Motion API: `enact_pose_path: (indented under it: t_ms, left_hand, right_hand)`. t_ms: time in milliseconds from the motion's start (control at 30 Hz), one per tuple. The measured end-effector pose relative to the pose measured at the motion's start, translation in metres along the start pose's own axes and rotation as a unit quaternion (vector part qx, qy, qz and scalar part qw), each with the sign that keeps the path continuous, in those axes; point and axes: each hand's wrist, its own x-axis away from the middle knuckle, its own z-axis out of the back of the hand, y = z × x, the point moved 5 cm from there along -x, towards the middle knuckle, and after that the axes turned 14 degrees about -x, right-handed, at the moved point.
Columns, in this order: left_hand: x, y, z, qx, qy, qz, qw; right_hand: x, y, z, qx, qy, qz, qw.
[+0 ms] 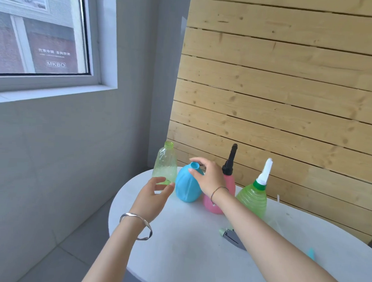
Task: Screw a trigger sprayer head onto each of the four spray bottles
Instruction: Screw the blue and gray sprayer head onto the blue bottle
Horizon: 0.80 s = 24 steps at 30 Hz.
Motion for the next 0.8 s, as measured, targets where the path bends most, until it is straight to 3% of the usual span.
enact_pose_path:
  t_ms: [133,400,600,667,800]
  left_hand:
    - [0.008,0.006,-0.012,-0.017,-0.019,-0.015,1.000]
    - [0.040,0.040,-0.064,-0.069,-0.122,-0.167,0.976]
    - [0.053,0.050,-0.091,-0.081,-0.160,-0.197,0.964]
    - [0.055,0.049,-0.096,-0.090,-0.165,-0.193,0.963]
    - [0.058,0.046,-0.101,-0.102,-0.161,-0.184,0.964]
  right_hand:
    - [0.023,-0.012,0.027,-0.095,0.037,0.006,0.995]
    - [0.084,-0.025,0.106,-0.223,0.092,0.029,0.970]
    - [0.128,0.020,0.168,-0.191,0.069,-0.033,0.979]
    - [0.146,0.050,0.191,-0.099,0.053,-0.076,0.991]
    - [0.178,0.107,0.208,0.078,-0.085,-0.151,0.982]
